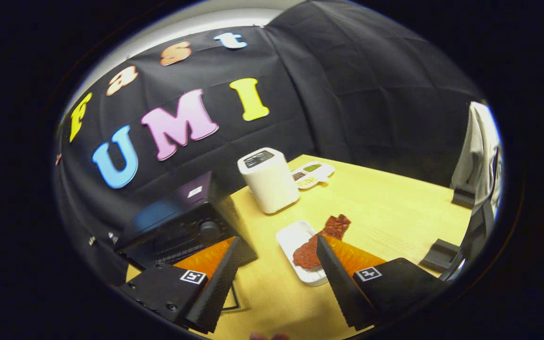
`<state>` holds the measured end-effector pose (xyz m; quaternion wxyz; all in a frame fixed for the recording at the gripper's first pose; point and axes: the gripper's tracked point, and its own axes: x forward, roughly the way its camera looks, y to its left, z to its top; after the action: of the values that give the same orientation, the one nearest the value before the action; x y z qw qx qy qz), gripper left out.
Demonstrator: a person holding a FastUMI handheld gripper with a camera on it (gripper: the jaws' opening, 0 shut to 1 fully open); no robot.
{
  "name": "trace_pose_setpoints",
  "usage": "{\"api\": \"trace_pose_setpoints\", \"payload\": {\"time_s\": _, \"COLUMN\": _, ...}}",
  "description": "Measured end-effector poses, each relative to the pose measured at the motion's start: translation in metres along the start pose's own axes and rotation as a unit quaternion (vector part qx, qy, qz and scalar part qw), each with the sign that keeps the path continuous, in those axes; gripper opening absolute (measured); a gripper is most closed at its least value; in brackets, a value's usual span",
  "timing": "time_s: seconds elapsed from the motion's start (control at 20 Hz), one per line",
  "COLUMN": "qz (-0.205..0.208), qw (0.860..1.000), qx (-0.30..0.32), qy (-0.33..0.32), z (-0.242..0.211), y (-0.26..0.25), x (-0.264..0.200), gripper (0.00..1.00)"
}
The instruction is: Open the toaster oven, put the food inside, and close the toaster oven door.
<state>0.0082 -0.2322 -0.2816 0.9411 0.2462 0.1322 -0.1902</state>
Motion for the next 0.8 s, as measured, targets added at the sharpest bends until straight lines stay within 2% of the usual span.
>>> {"api": "trace_pose_setpoints", "payload": {"time_s": 0.25, "qz": -0.004, "qw": 0.997, "qx": 0.080, "qy": 0.024, "z": -0.008, "y": -0.054, "x": 0.048, "gripper": 0.97}}
{"api": "trace_pose_setpoints", "payload": {"time_s": 0.4, "qz": 0.022, "qw": 0.994, "qx": 0.098, "qy": 0.041, "z": -0.018, "y": -0.059, "x": 0.071, "gripper": 0.91}}
{"api": "trace_pose_setpoints", "payload": {"time_s": 0.5, "qz": 0.033, "qw": 0.991, "qx": 0.114, "qy": 0.055, "z": -0.027, "y": -0.057, "x": 0.084, "gripper": 0.74}}
{"api": "trace_pose_setpoints", "payload": {"time_s": 0.6, "qz": 0.042, "qw": 0.991, "qx": 0.119, "qy": 0.045, "z": -0.025, "y": -0.057, "x": 0.091, "gripper": 0.40}}
{"api": "trace_pose_setpoints", "payload": {"time_s": 0.65, "qz": 0.060, "qw": 0.989, "qx": 0.130, "qy": 0.034, "z": -0.016, "y": -0.050, "x": 0.084, "gripper": 0.29}}
{"api": "trace_pose_setpoints", "payload": {"time_s": 0.7, "qz": 0.078, "qw": 0.987, "qx": 0.138, "qy": 0.027, "z": -0.007, "y": -0.042, "x": 0.079, "gripper": 0.23}}
{"api": "trace_pose_setpoints", "payload": {"time_s": 0.8, "qz": 0.077, "qw": 0.988, "qx": 0.129, "qy": 0.017, "z": -0.001, "y": -0.041, "x": 0.078, "gripper": 0.21}}
